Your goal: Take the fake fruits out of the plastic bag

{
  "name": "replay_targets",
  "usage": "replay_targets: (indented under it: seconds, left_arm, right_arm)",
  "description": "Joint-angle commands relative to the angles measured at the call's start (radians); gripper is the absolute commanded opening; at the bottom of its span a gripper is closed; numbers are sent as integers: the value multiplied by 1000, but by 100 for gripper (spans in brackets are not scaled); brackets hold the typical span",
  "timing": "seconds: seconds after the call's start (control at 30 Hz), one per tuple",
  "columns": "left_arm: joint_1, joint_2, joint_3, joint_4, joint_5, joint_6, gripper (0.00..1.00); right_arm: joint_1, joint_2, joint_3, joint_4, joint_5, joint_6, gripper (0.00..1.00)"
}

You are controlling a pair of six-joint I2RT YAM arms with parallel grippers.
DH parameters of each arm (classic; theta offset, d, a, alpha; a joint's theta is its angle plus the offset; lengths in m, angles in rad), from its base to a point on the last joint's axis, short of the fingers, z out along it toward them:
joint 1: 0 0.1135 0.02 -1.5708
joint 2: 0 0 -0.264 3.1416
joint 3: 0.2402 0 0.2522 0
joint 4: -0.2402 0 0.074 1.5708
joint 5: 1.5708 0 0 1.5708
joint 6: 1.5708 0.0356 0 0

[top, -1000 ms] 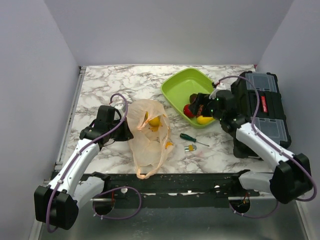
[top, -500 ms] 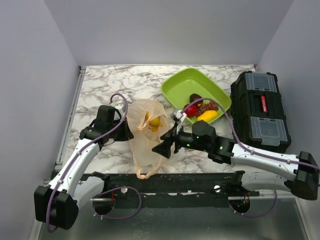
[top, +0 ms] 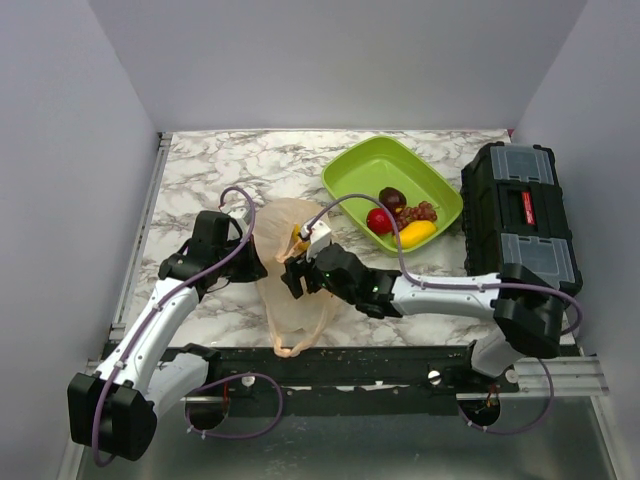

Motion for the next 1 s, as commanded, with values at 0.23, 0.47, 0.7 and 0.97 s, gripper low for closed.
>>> replay_targets:
  seconds: [0.23, 0.47, 0.7, 0.97]
  left_arm:
    - [6, -17, 16, 18, 11, 3, 0]
    - [6, -18, 16, 18, 13, 3, 0]
    - [7, -18, 15, 19, 17, 3, 0]
    - [7, -15, 15, 21, 23, 3, 0]
  right_arm:
    - [4, 269, 202, 19, 377, -84, 65]
    - [-4, 404, 326, -24, 474, -114, 63]
    - [-47, 479, 384, -46, 480, -106, 65]
    - [-79, 550, 433, -55, 534, -126, 73]
